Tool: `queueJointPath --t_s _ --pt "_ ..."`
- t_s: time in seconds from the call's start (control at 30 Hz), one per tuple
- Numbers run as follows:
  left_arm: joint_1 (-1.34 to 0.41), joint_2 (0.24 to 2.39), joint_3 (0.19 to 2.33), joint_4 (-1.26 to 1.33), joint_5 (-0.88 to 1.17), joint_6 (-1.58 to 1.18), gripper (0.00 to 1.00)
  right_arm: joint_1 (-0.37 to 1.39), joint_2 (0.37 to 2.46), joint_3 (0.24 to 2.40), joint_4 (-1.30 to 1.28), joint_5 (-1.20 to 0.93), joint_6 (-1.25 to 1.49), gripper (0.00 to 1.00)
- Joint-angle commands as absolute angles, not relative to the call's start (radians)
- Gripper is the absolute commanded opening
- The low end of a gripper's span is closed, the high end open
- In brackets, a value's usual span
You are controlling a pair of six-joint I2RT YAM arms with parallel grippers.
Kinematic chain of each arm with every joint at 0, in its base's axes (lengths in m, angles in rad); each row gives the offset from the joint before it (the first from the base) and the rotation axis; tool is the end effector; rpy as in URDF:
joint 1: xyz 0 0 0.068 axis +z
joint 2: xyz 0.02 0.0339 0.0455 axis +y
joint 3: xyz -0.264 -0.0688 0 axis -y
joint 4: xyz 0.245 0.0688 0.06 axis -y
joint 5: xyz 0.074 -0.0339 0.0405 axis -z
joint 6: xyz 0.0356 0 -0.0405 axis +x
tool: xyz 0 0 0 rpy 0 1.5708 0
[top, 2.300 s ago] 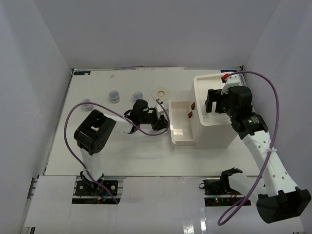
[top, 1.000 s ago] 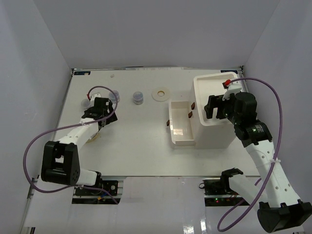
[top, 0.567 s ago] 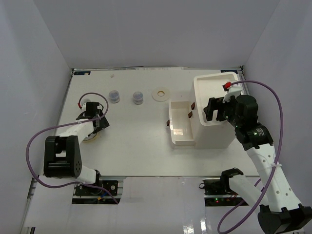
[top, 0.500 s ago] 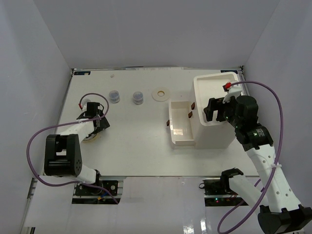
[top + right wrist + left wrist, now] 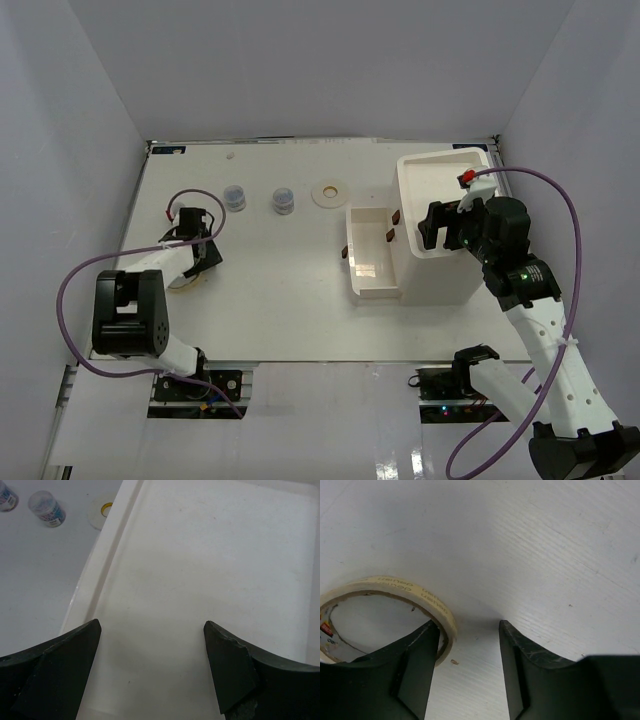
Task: Sort the stationery into containers
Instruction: Move the stationery to the corner of the board, then pick up the stationery from the center of the board.
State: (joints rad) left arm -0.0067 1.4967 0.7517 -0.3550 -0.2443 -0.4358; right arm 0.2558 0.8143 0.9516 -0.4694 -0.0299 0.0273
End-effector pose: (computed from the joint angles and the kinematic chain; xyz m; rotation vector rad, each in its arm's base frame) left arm 0.2705 0.0068 0.1580 -0.6345 2.5487 0.1763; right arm 0.1709 0.0458 0.3627 -0.2378 1.8939 0.2202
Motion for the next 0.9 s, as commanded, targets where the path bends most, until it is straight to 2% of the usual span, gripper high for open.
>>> queueJointPath --t_s 0.0,0.1,0.23,0.3,0.53,0.63,0.87 --pt "-0.061 1.525 0.765 -0.339 -0.135 -0.425 0.45 0.259 0.805 0.937 -0.482 -0.035 0.046 0.9" --pt "-0.161 1.52 0.782 -0.339 -0.124 -0.394 0.35 0.259 0.804 0.937 -0.479 -0.035 0.044 0.9" --pt "-0.326 1.516 0.801 -0.321 -0.065 -0.393 0.14 0.261 0.804 0.937 -0.479 -0.035 0.046 0.9" --pt "-0.376 1.516 0.821 -0.313 -0.045 -0.393 0.11 0.259 0.804 0.936 -0.479 -0.032 0.046 0.9" --pt "-0.642 1.506 0.991 -0.304 -0.003 -0.25 0.12 0.259 0.804 0.933 -0.477 -0.025 0.046 0.9" --pt "-0.765 1.511 1.086 -0.301 -0.002 -0.097 0.12 0.259 0.802 0.934 -0.479 -0.018 0.046 0.9" --pt "-0.876 1.548 1.183 -0.256 0.247 0.222 0.15 0.259 0.798 0.934 -0.48 -0.006 0.045 0.9"
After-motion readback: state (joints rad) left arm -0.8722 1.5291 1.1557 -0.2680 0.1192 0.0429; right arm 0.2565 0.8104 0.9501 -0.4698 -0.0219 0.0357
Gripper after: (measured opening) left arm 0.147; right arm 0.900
